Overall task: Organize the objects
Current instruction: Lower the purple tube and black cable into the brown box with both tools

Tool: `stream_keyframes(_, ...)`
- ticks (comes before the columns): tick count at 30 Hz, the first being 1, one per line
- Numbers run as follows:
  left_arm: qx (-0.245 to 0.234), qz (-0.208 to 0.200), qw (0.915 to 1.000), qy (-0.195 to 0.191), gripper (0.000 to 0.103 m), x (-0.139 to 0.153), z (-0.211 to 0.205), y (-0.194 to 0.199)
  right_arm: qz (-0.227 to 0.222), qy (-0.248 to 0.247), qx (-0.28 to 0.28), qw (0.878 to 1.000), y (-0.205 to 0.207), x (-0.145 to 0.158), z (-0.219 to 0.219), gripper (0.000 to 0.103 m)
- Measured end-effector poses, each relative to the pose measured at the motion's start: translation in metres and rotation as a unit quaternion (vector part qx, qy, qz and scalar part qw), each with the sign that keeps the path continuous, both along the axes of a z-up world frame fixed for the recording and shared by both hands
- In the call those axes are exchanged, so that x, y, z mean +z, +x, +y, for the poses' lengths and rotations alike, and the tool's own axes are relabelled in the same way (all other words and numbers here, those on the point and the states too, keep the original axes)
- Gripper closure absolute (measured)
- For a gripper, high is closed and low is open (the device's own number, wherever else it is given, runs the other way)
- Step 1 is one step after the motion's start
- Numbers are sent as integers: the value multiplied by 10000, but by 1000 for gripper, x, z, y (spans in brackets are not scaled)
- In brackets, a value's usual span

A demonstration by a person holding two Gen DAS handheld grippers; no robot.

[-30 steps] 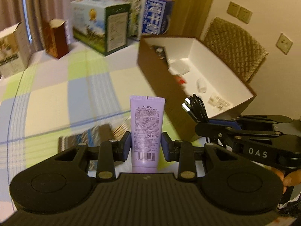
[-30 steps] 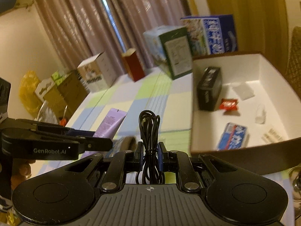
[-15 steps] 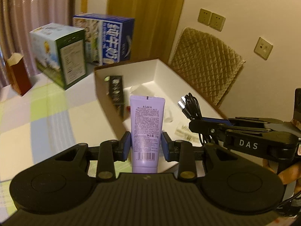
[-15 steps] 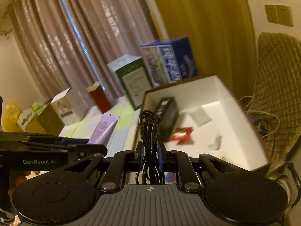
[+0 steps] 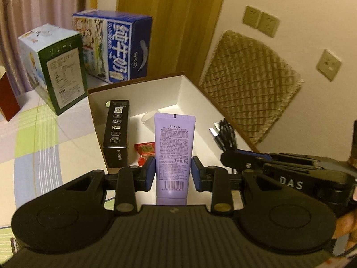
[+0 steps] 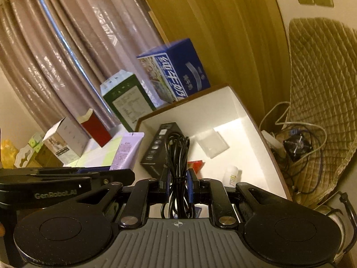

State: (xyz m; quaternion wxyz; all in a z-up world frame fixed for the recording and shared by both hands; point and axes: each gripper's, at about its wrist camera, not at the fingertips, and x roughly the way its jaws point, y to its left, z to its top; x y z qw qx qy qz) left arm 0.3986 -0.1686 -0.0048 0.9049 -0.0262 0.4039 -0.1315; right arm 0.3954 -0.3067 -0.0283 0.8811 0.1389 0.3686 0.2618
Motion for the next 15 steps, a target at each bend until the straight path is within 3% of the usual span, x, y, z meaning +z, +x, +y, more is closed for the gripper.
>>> stream_keyframes(15, 460, 803, 9952, 326, 74, -63, -2, 61, 642, -150, 3, 9978, 50, -42, 7, 91)
